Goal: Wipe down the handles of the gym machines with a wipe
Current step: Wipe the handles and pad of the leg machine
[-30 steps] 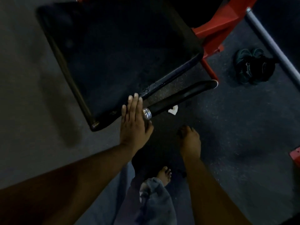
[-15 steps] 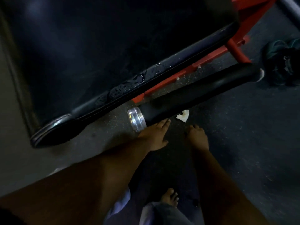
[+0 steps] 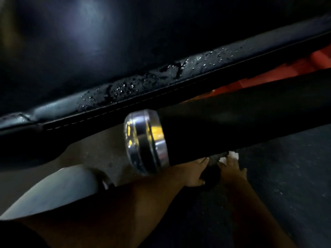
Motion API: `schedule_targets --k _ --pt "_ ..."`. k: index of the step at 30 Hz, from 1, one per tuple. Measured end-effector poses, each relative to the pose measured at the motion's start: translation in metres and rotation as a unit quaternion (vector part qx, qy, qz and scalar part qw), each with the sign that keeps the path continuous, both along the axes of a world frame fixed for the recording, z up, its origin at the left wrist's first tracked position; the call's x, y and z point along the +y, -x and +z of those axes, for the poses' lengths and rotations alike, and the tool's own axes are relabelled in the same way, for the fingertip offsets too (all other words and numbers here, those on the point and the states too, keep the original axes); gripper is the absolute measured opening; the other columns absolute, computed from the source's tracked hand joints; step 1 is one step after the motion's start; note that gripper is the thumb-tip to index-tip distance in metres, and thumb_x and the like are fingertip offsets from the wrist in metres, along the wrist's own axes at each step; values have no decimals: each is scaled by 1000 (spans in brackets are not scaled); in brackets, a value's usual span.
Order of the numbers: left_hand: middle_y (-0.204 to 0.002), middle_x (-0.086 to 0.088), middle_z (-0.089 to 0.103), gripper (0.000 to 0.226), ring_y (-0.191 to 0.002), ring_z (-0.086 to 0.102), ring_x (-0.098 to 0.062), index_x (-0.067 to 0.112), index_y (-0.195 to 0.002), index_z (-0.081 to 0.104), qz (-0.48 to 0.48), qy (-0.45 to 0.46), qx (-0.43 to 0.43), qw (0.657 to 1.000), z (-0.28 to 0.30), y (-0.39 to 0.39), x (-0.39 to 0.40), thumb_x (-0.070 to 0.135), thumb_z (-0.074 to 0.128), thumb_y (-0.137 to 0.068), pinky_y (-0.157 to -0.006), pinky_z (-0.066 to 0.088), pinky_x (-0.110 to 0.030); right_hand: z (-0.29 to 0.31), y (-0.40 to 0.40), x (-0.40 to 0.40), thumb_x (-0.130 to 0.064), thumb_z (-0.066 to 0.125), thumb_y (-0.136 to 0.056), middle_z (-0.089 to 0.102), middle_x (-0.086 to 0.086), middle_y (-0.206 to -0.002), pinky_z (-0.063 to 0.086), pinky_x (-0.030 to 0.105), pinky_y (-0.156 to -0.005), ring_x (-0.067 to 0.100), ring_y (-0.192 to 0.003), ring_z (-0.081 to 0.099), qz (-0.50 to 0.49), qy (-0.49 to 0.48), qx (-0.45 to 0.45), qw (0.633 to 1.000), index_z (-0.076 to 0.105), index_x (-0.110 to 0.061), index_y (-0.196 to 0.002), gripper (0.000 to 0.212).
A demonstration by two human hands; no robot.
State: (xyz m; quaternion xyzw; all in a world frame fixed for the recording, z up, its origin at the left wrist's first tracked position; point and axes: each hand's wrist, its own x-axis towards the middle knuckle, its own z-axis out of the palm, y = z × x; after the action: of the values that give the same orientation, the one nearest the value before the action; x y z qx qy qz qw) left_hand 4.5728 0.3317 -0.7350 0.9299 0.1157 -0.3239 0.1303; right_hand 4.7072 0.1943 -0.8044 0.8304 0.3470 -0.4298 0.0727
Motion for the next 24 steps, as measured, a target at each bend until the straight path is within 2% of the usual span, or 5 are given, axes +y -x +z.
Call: schedule_targets --k 4,8,14,18,24 --pt "-173 -7 -8 98 -159 6 -24 12 -165 2 -46 -22 36 998 7 -3 0 53 60 -97 -126 1 -51 -19 -3 -14 -24 46 -103 21 12 -165 34 57 -113 33 -148 28 -67 -9 3 998 32 -21 -154 52" --pt "-173 -6 -9 97 -159 4 -23 13 -165 1 -54 -24 63 996 33 -3 -13 54 57 -98 -127 1 -55 14 7 -19 -22 46 -105 65 13 -121 52 39 -93 28 -108 64 -87 -82 -64 991 63 -11 -121 26" --pt "-173 -6 -6 96 -159 5 -22 13 -165 3 -46 17 40 998 106 -2 -37 55 57 -97 -127 4 -56 125 45 -58 -19 67 -92 66 0 -101 53 35 -78 20 -94 63 -203 -271 -56 939 71 -24 -101 10" --pt "-173 -7 -4 93 -159 6 -22 13 -165 4 -79 28 22 996 164 11 -48 56 53 -99 -127 2 -55 215 76 -75 -11 61 -96 58 -15 -90 46 27 -71 5 -85 59 -376 -334 2 864 51 -41 -89 33" --pt "-173 -6 -5 89 -159 5 -23 13 -165 4 -110 54 12 992 266 34 -37 54 51 -101 -127 14 -50 345 100 -69 -5 60 -97 57 -10 -111 44 15 -76 1 -93 57 -518 -300 25 801 47 -15 -132 38"
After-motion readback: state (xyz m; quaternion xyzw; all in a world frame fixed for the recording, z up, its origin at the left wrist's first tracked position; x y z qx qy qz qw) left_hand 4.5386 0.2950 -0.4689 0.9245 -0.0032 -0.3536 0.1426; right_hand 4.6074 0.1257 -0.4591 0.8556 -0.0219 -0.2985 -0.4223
